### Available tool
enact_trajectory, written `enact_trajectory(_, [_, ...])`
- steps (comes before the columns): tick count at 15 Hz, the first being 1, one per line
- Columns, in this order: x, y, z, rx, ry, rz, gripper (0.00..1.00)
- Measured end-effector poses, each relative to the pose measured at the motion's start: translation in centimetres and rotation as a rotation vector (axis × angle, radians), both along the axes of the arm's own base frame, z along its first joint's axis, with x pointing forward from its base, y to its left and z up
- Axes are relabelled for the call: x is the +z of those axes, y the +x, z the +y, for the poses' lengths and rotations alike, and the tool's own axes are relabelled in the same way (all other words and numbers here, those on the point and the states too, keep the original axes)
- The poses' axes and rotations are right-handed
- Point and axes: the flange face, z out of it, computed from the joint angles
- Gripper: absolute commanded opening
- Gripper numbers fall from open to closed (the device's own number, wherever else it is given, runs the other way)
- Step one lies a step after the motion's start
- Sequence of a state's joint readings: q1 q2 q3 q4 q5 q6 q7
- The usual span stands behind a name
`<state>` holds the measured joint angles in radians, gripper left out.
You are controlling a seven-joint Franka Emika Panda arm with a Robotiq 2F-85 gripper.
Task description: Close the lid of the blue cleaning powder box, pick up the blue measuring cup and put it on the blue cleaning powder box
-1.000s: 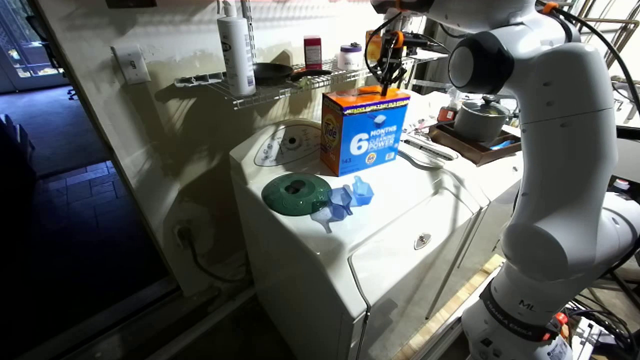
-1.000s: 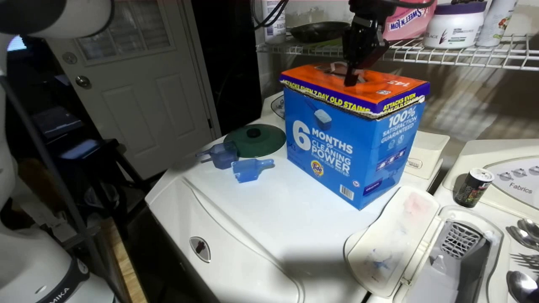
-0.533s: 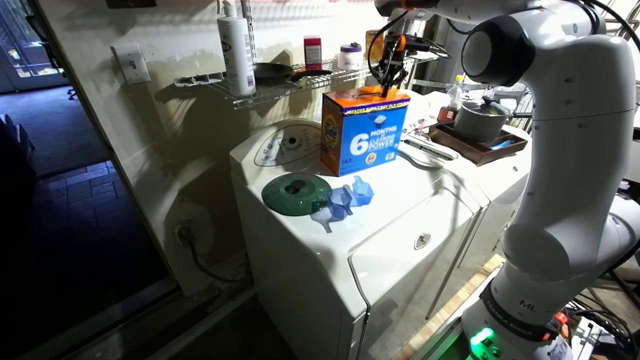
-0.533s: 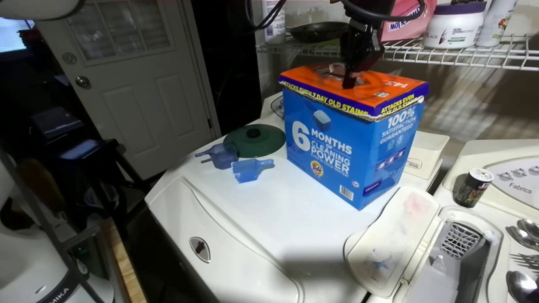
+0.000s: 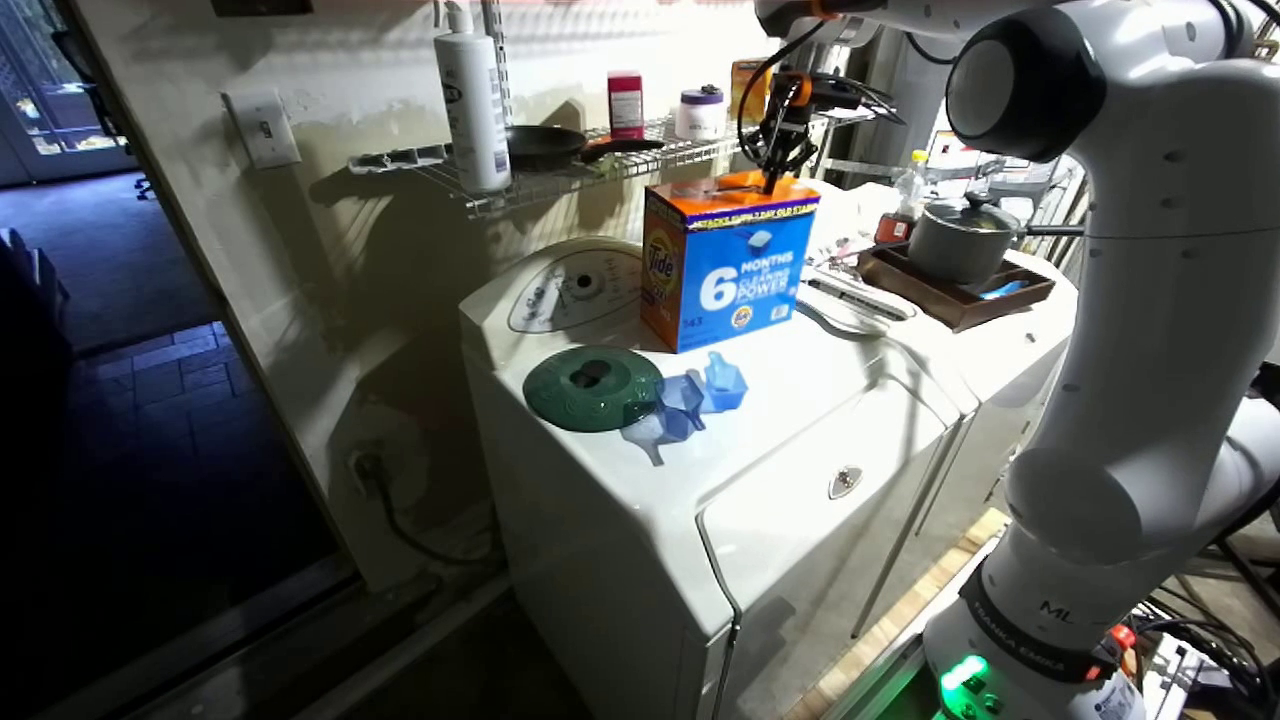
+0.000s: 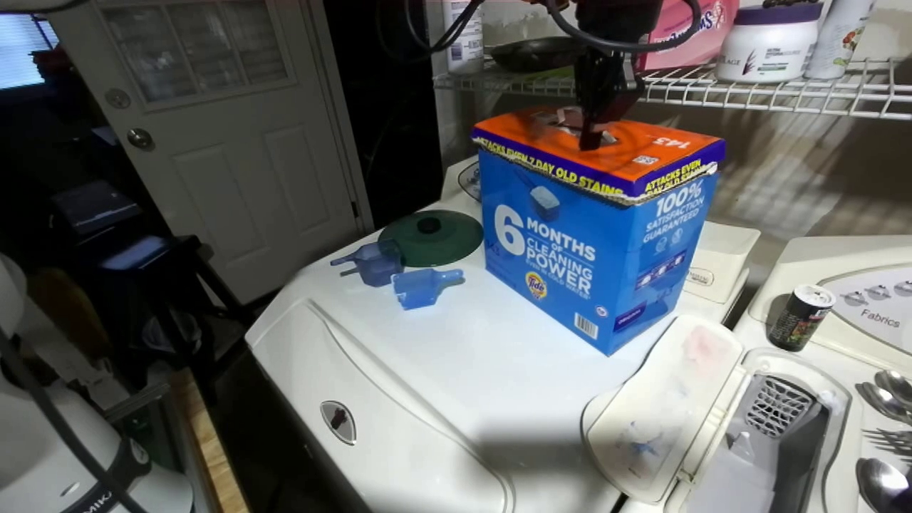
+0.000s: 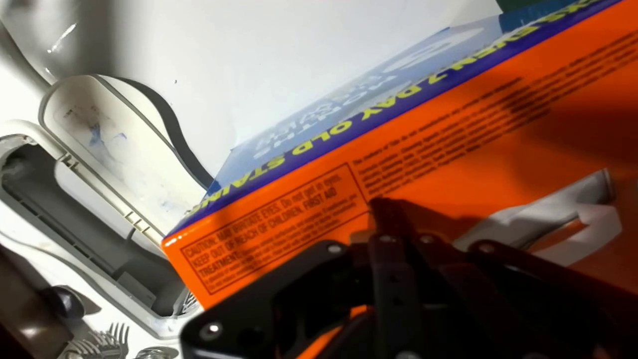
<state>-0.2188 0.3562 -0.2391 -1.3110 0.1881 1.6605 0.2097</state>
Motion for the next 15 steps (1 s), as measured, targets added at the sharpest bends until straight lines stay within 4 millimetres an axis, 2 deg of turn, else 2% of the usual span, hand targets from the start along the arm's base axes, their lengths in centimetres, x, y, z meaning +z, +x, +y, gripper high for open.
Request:
enact_trajectory(2, [0.1,-0.3,0.2,0.002,-0.008,-0.014,0.01])
enact_trajectory(3, [0.3,-0.4,0.5,0.008,-0.015,-0.021,0.2])
enact_trajectory(5, [0.5,-0.7,0.9,0.031,-0.038,-0.038,0.31])
enact_trajectory(14, [1.0,-1.1,4.9,0.124,-0.115,-0.124,0.94])
enact_trajectory(15, [1.1,-1.2,5.3,0.132,-0.119,-0.131,0.98])
